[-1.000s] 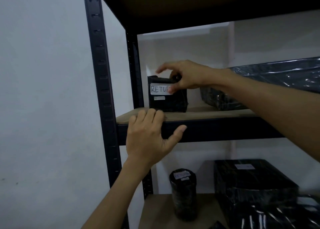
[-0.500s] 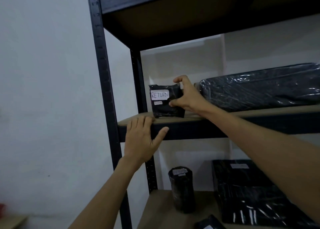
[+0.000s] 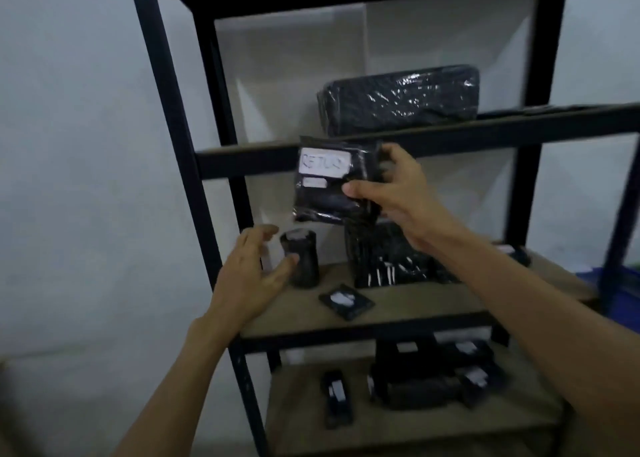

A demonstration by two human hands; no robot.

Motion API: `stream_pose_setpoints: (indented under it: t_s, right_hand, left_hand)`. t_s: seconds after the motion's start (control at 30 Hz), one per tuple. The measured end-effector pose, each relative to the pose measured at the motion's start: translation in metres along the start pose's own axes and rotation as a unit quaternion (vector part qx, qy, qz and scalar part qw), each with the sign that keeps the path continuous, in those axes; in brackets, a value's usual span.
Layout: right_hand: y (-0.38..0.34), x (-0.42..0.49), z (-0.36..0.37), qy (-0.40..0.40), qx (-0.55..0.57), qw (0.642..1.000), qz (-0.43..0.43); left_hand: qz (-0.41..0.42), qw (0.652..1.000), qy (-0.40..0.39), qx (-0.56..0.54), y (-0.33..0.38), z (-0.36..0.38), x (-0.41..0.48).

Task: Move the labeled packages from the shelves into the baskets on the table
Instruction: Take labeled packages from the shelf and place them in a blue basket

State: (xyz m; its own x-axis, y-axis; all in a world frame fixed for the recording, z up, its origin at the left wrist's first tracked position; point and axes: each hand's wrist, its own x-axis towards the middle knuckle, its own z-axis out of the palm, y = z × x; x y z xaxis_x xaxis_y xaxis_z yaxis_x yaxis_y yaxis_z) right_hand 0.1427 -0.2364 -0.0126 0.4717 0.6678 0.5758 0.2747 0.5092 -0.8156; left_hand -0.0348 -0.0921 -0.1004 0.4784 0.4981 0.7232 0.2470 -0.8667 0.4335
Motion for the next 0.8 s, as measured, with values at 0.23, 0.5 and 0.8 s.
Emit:
stream_pose_setpoints:
  t_s: [0.23,0.5,0.8]
  right_hand:
    - [0.025,-0.198,-0.092,0.066,0.039,0.985,0.157]
    - [0.027,-0.371,-0.219,0.161,0.033,0.951,0.261]
    - [0.0,-0.459,-0.357,0.213,0.034,0.923,0.319]
  left_hand:
    - [-0.082,0.984,-0.11,-0.114,0.072,0.048,-0.146]
    - [-0.142,0.96,-0.182,-0.161,0.193,0.142,-0.261]
    - [-0.186,0.898,-0.336,-0.214,0.333,0.252,-0.321]
